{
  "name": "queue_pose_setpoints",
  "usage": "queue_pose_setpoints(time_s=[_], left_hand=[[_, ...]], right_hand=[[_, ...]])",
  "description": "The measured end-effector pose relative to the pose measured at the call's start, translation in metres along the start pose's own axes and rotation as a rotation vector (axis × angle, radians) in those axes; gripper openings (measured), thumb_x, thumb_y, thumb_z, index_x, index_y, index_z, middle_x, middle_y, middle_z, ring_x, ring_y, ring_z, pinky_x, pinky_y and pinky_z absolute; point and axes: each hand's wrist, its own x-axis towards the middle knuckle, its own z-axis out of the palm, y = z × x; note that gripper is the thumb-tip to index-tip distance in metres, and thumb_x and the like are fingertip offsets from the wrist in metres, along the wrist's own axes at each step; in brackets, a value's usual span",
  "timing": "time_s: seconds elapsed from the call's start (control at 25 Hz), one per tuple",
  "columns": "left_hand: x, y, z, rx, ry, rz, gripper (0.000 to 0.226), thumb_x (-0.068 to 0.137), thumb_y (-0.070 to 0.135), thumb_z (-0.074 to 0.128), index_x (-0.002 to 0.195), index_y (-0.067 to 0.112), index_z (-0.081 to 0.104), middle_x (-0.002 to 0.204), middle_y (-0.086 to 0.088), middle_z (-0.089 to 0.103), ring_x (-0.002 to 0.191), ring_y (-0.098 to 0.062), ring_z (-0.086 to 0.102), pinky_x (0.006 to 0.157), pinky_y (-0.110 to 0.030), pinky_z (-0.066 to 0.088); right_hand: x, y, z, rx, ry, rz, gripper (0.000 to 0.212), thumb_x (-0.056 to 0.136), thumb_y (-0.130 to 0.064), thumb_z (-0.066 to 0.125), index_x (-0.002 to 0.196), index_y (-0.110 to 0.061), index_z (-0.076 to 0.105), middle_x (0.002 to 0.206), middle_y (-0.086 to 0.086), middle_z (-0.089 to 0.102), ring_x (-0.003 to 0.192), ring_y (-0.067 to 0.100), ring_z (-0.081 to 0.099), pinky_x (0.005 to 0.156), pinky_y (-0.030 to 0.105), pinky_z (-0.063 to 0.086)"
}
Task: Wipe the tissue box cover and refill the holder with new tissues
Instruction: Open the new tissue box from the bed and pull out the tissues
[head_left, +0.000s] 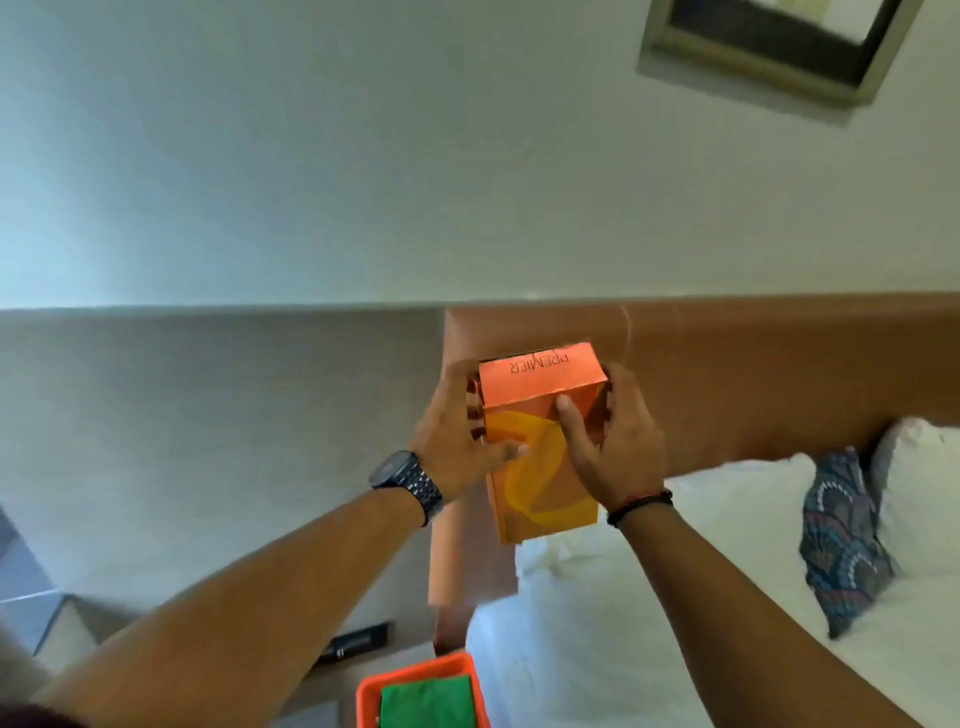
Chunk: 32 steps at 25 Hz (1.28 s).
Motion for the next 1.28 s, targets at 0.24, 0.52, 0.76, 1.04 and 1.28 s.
queue_pose_setpoints(time_s=[0.24, 0.52, 0.76, 1.04, 1.28], left_hand=[[0.008, 0.096, -0.089, 0.178, 0.134, 0.206, 0.087, 0.062, 0.017, 0.085, 0.112, 0.067, 0.034, 0.124, 0.001, 0.038, 0.100, -0.010, 0.052, 0.064, -0.020, 0.052], [-0.004, 0.160, -0.126, 0.519, 0.262, 0.353, 0.093, 0.058, 0.017, 0.088, 0.133, 0.038, 0.038, 0.120, -0.007, 0.041, 0.103, -0.023, 0.049, 0.085, -0.033, 0.051], [-0.011, 0.184, -0.120, 0.739, 0.127, 0.332, 0.080, 0.063, 0.015, 0.085, 0.131, 0.030, 0.045, 0.125, -0.008, 0.032, 0.101, -0.031, 0.053, 0.080, -0.040, 0.055], [-0.013, 0.193, -0.115, 0.888, 0.100, 0.363, 0.094, 0.054, 0.022, 0.089, 0.128, 0.031, 0.032, 0.121, -0.008, 0.039, 0.093, -0.029, 0.056, 0.073, -0.035, 0.054], [-0.011, 0.186, -0.116, 0.895, 0.082, 0.553, 0.109, 0.051, 0.023, 0.092, 0.122, 0.033, 0.010, 0.096, 0.001, 0.045, 0.068, -0.021, 0.056, 0.061, -0.021, 0.047]], right_hand=[[0.079, -0.105, -0.032, 0.347, -0.150, -0.032, 0.048, 0.071, -0.060, 0.068, 0.106, -0.037, 0.046, 0.115, -0.006, 0.054, 0.096, 0.011, 0.056, 0.070, 0.021, 0.048], [0.109, -0.157, -0.095, 0.375, -0.278, -0.470, 0.027, 0.072, -0.001, 0.075, 0.077, -0.025, 0.064, 0.110, -0.005, 0.058, 0.104, 0.013, 0.055, 0.074, 0.021, 0.048], [0.113, -0.168, -0.129, -0.162, -0.444, -0.885, 0.025, 0.070, -0.013, 0.065, 0.092, -0.020, 0.057, 0.116, -0.005, 0.065, 0.099, 0.023, 0.052, 0.077, 0.035, 0.048], [0.114, -0.177, -0.142, -0.382, -0.495, -1.064, 0.045, 0.088, -0.062, 0.035, 0.097, -0.022, 0.052, 0.090, -0.003, 0.052, 0.073, 0.014, 0.040, 0.064, 0.030, 0.041], [0.122, -0.183, -0.141, -0.445, -0.301, -0.831, 0.030, 0.092, -0.037, 0.035, 0.092, -0.024, 0.062, 0.082, -0.001, 0.068, 0.069, 0.024, 0.060, 0.054, 0.031, 0.045]])
